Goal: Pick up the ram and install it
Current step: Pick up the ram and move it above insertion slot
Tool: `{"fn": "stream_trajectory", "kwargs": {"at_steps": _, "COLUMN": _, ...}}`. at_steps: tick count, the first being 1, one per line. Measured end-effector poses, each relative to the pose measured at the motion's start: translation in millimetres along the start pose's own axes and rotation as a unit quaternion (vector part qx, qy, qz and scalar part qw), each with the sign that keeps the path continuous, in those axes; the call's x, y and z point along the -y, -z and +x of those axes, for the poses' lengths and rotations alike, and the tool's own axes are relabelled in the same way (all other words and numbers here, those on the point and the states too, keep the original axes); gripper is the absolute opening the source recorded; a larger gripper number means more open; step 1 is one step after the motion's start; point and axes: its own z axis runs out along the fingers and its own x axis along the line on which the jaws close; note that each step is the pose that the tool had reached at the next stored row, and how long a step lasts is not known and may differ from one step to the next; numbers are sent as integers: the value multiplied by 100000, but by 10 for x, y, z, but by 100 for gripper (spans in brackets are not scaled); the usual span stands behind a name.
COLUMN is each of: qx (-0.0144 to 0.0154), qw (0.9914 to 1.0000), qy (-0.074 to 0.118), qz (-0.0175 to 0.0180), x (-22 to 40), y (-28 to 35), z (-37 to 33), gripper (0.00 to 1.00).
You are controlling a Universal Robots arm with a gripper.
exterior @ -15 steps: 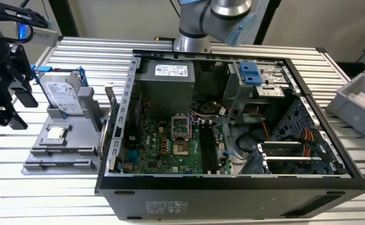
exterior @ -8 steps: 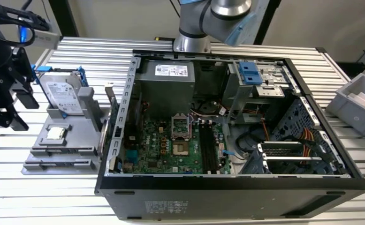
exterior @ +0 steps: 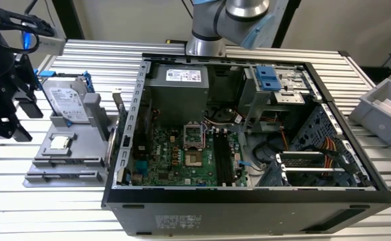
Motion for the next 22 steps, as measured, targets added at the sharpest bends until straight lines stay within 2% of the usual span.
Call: {"fn": "stream_trajectory", "kwargs": {"at_steps": 22, "qx": -30, "qw": 100000, "qy": -2, "qz": -2, "x": 1, "y": -136, "z": 0, "gripper": 100}}
